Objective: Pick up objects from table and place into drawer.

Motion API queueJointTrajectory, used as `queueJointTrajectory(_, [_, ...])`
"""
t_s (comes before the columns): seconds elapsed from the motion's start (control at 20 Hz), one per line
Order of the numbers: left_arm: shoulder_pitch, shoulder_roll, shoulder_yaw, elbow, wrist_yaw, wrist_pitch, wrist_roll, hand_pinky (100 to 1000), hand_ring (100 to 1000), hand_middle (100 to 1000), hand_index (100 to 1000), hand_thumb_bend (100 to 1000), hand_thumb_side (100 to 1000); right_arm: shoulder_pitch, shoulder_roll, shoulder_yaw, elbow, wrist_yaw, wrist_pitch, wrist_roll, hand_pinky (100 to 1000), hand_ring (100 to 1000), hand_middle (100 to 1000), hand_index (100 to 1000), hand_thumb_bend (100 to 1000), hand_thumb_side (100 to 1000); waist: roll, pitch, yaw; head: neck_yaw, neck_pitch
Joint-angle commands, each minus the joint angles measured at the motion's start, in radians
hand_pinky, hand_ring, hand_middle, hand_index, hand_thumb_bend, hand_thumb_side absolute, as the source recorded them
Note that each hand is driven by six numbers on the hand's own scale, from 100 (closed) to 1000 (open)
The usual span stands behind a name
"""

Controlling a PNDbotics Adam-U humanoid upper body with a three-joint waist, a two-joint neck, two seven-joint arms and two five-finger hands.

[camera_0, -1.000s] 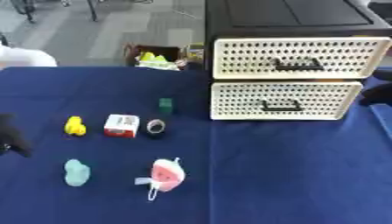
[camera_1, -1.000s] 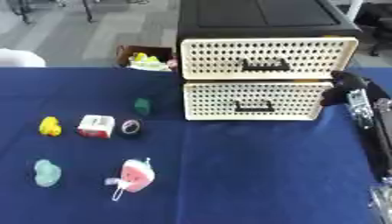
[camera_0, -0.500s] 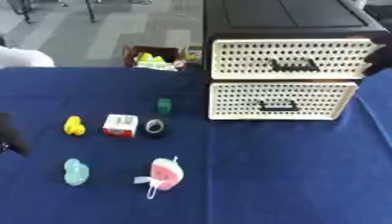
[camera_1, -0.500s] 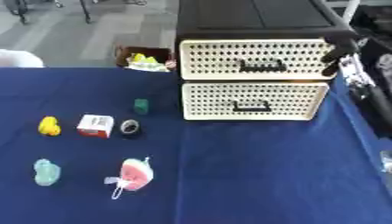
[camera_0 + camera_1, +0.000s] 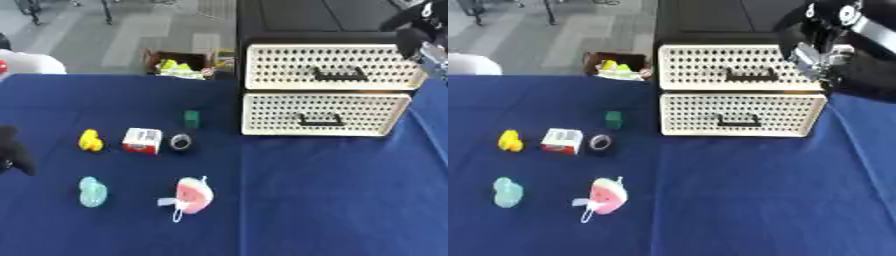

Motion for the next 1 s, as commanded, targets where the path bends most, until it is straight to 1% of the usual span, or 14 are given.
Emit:
queueJointTrajectory(0.05, [-0.002, 0.028, -0.002, -0.02, 0.004, -0.002, -0.004, 446, 481, 495, 713, 100, 1000, -0.05, -0.073, 0.009, 0.022, -0.056, -0.014, 0.103, 419, 349, 364, 824, 100, 1000, -0.002, -0.023, 0.002, -0.002, -0.002])
queueJointTrajectory(0.1, [-0.001, 0.029, -0.002, -0.02, 0.003, -0.002, -0.005, 446, 481, 495, 713, 100, 1000, -0.066, -0.082, 0.014, 0.04, -0.075, -0.02, 0.133, 389, 322, 338, 823, 100, 1000, -0.002, -0.023, 0.001, -0.001, -0.002])
queueJointTrajectory(0.15, [-0.001, 0.029, -0.002, -0.02, 0.003, -0.001, -0.005, 446, 481, 495, 713, 100, 1000, -0.079, -0.089, 0.017, 0.057, -0.092, -0.026, 0.158, 384, 317, 333, 824, 100, 1000, -0.003, -0.023, 0.001, 0.0, -0.003])
queueJointTrajectory(0.2, [0.0, 0.03, -0.002, -0.02, 0.002, -0.001, -0.005, 446, 481, 495, 713, 100, 1000, -0.093, -0.098, 0.022, 0.075, -0.106, -0.032, 0.182, 345, 287, 306, 826, 100, 1000, -0.004, -0.023, 0.0, 0.002, -0.003])
queueJointTrajectory(0.25, [0.0, 0.032, -0.002, -0.02, 0.001, -0.001, -0.005, 446, 481, 495, 713, 100, 1000, -0.107, -0.106, 0.028, 0.094, -0.118, -0.039, 0.208, 333, 280, 300, 833, 100, 1000, -0.005, -0.023, -0.001, 0.004, -0.002])
queueJointTrajectory(0.4, [0.001, 0.035, -0.003, -0.02, 0.0, -0.001, -0.005, 446, 481, 495, 713, 100, 1000, -0.148, -0.121, 0.048, 0.161, -0.153, -0.057, 0.296, 317, 266, 287, 857, 100, 1000, -0.008, -0.024, -0.003, 0.005, -0.002])
queueJointTrajectory(0.5, [0.003, 0.037, -0.003, -0.02, -0.001, 0.0, -0.006, 446, 481, 495, 713, 100, 1000, -0.174, -0.127, 0.067, 0.212, -0.195, -0.069, 0.34, 332, 276, 296, 876, 100, 1000, -0.011, -0.025, -0.004, 0.008, -0.001])
queueJointTrajectory(0.6, [0.004, 0.04, -0.003, -0.02, -0.003, 0.001, -0.006, 446, 481, 495, 713, 100, 1000, -0.196, -0.136, 0.102, 0.271, -0.234, -0.082, 0.353, 349, 293, 312, 899, 100, 1000, -0.015, -0.025, -0.005, 0.01, 0.001])
queueJointTrajectory(0.75, [0.006, 0.044, -0.005, -0.02, -0.006, 0.003, -0.009, 446, 481, 495, 712, 100, 1000, -0.232, -0.139, 0.159, 0.353, -0.268, -0.1, 0.356, 360, 305, 324, 923, 100, 1000, -0.021, -0.026, -0.008, 0.012, 0.001])
queueJointTrajectory(1.0, [0.008, 0.051, -0.006, -0.02, -0.009, 0.004, -0.012, 446, 481, 495, 712, 100, 1000, -0.281, -0.126, 0.243, 0.458, -0.269, -0.119, 0.357, 350, 307, 326, 951, 100, 1000, -0.029, -0.026, -0.009, 0.013, -0.003])
